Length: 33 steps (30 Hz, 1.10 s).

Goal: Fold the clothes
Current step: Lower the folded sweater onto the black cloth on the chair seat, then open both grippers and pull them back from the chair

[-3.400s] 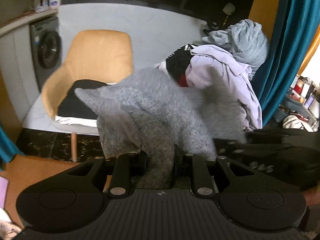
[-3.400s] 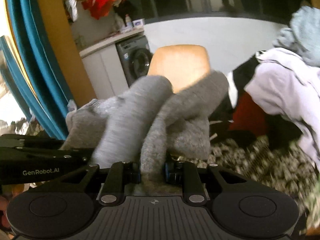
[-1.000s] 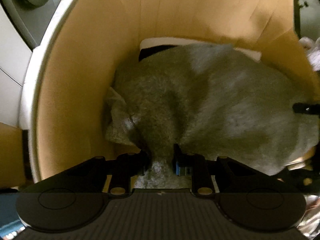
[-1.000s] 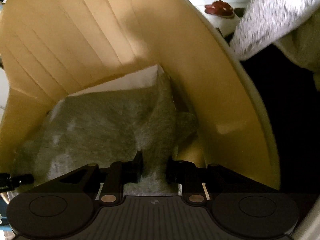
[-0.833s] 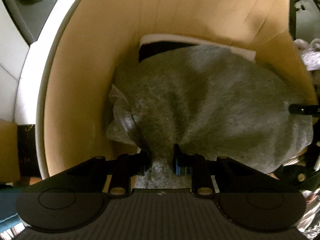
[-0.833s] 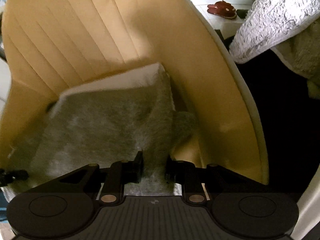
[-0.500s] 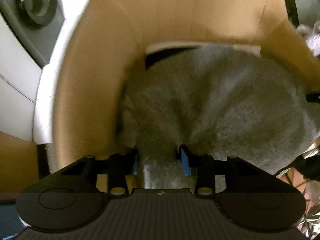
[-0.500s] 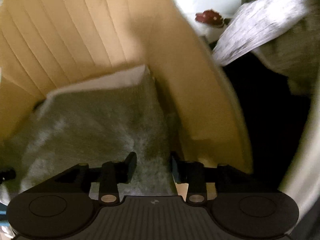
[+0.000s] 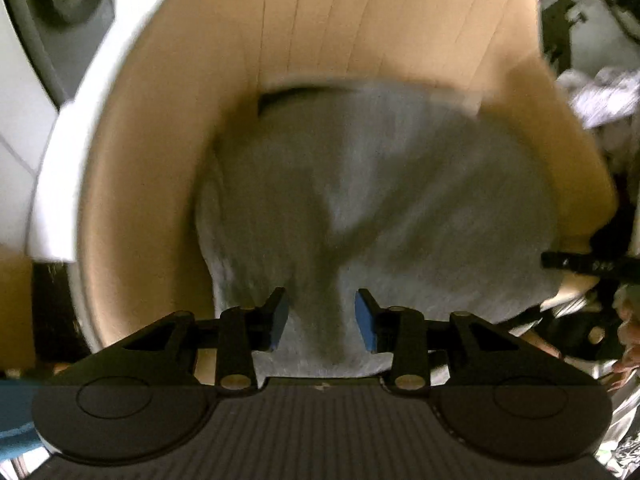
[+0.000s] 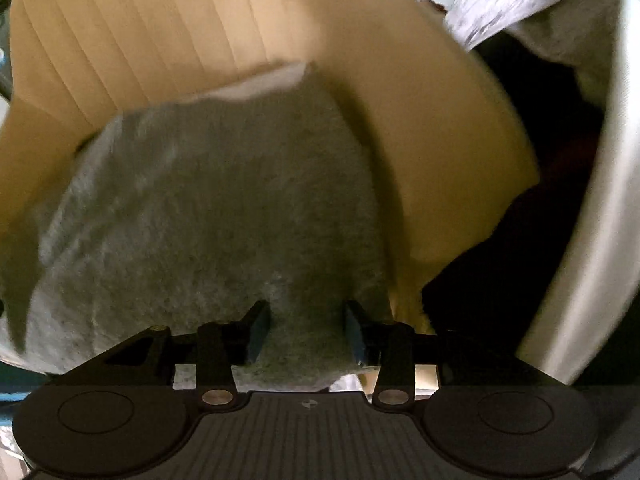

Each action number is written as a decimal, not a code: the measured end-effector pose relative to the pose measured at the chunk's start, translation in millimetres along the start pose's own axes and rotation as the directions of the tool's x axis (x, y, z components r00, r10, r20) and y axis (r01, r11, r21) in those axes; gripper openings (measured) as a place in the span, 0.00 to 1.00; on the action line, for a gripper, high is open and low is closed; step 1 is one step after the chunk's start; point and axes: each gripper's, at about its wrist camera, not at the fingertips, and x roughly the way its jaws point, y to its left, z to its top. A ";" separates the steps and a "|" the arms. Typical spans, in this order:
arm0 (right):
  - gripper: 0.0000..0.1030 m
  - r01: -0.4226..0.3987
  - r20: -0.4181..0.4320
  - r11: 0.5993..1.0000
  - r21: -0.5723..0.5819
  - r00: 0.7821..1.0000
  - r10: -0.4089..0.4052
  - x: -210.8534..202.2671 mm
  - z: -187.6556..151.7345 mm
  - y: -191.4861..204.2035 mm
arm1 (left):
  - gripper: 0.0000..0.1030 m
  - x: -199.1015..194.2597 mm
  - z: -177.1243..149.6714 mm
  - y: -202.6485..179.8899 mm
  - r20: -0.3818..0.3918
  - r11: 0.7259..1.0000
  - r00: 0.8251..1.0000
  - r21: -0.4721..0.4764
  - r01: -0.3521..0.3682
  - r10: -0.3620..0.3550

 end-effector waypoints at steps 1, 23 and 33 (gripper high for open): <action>0.39 0.003 -0.012 1.000 -0.004 1.000 -0.003 5.7 0.3 0.9 | 0.36 12.1 -3.1 2.5 -0.027 1.000 1.000 -0.001 -0.013 0.013; 0.60 -0.010 0.045 1.000 -0.005 0.999 0.010 28.9 103.7 54.4 | 0.61 33.7 80.9 -2.6 0.100 0.998 0.994 -0.054 -0.040 0.045; 0.91 0.018 0.032 0.997 -0.079 0.999 -0.016 53.9 104.4 66.6 | 0.91 70.3 94.6 -1.0 0.039 0.996 0.998 -0.072 -0.044 0.047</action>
